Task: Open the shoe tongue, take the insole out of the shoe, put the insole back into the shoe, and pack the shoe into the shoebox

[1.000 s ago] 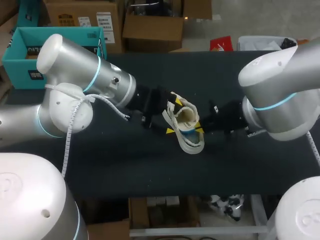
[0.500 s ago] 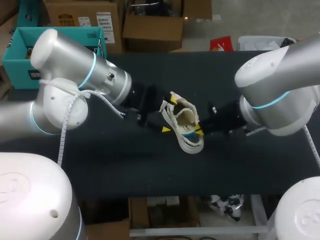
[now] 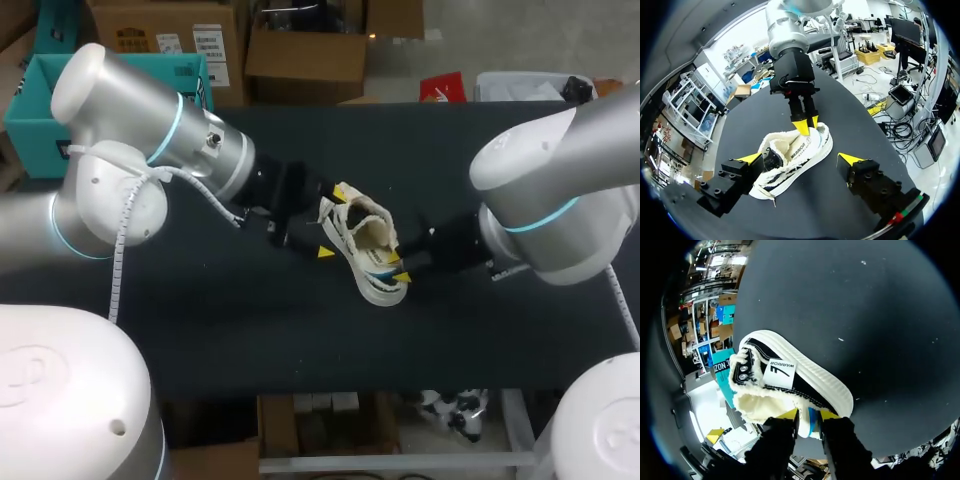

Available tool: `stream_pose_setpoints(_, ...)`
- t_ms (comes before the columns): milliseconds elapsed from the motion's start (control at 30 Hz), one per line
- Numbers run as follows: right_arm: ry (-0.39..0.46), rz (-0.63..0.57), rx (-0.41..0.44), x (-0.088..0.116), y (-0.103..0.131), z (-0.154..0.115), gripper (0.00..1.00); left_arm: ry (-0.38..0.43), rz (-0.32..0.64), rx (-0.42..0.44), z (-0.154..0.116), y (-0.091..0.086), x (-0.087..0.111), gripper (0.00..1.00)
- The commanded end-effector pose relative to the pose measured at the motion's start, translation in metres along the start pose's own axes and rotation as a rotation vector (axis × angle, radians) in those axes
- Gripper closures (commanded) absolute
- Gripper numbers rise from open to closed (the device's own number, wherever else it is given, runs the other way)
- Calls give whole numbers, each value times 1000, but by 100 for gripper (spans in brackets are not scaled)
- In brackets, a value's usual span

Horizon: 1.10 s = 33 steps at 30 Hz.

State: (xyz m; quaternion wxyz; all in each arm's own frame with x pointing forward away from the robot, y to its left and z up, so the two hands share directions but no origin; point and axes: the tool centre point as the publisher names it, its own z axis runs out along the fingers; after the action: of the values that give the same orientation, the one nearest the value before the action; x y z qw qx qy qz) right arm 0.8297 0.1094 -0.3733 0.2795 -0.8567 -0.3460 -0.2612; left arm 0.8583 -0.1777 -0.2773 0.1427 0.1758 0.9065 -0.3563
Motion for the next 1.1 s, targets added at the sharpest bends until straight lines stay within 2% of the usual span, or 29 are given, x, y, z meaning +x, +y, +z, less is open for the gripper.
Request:
stream_pose_setpoints(33, -34, 0, -42, 3, -12, -15, 67, 5, -6, -8, 1, -2, -1, 0)
stream_pose_setpoints(200, -30, -22, -36, 4, -12, -18, 72, 13, -27, -11, -1, -2, -2, 0)
stream_pose_setpoints(333, -26, -49, -28, 8, -13, -21, 100, 8, -42, -20, -4, -1, -1, 0)
stream_pose_setpoints(533, -35, -96, -3, 16, -14, -23, 100, -1, -66, -35, -10, 1, 1, 0)
stream_pose_setpoints(667, -44, -114, 32, 22, -13, -10, 100, 6, -109, -47, -15, 6, 0, 0)
stream_pose_setpoints(900, -57, -126, 55, 14, -6, 6, 100, 17, -174, -47, -29, 18, -3, 0)
stream_pose_setpoints(1100, -50, -133, 76, 1, 1, 19, 100, 13, -208, -53, -38, 21, -4, 0)
